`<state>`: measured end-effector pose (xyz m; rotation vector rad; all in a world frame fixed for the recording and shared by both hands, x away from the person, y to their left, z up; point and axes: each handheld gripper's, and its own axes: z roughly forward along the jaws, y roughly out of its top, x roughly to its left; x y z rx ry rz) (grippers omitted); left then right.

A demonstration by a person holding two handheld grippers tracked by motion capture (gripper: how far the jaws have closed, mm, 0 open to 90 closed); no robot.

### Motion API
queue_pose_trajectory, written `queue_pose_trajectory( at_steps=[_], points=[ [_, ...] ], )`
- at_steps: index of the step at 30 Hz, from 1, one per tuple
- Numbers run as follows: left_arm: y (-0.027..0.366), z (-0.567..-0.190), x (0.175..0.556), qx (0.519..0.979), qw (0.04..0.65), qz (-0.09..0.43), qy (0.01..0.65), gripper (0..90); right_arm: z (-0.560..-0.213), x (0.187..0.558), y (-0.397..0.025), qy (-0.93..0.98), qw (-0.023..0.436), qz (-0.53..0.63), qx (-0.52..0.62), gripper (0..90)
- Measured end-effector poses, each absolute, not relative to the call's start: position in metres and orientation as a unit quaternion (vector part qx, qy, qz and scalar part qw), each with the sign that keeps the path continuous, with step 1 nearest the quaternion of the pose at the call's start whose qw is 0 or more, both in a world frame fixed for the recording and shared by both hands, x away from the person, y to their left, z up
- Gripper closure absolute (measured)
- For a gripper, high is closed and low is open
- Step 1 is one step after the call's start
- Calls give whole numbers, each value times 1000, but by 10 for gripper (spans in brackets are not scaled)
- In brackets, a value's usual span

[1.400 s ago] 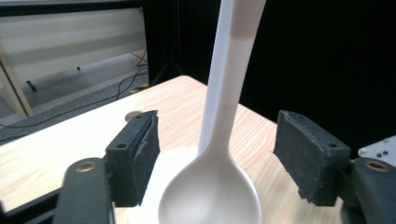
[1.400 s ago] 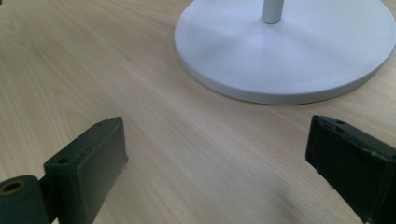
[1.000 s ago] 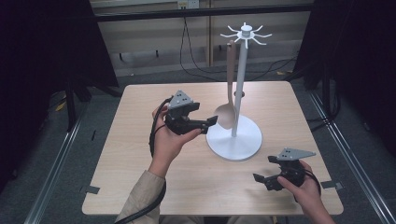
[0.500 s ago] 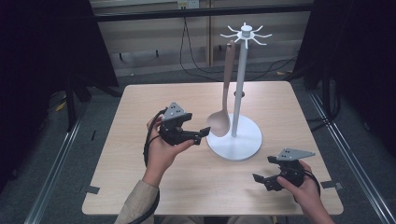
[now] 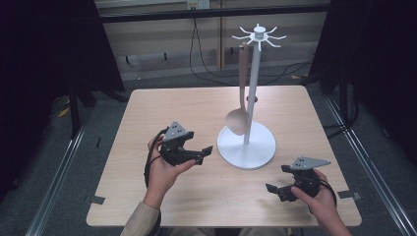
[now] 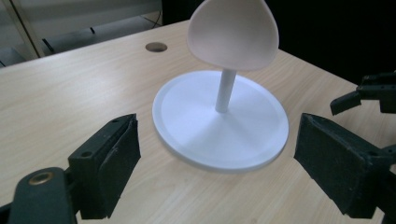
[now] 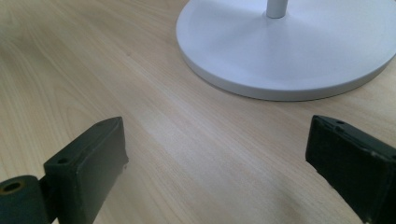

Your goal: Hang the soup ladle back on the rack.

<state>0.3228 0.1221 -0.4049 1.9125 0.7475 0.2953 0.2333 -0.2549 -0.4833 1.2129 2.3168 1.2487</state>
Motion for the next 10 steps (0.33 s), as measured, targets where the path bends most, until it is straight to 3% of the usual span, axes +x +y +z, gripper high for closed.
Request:
queue_pose_trajectory(
  at_steps=[10],
  points=[
    [133, -415, 319, 793, 503, 122, 320, 134, -483, 233, -253, 796, 123, 427, 412, 50]
  ],
)
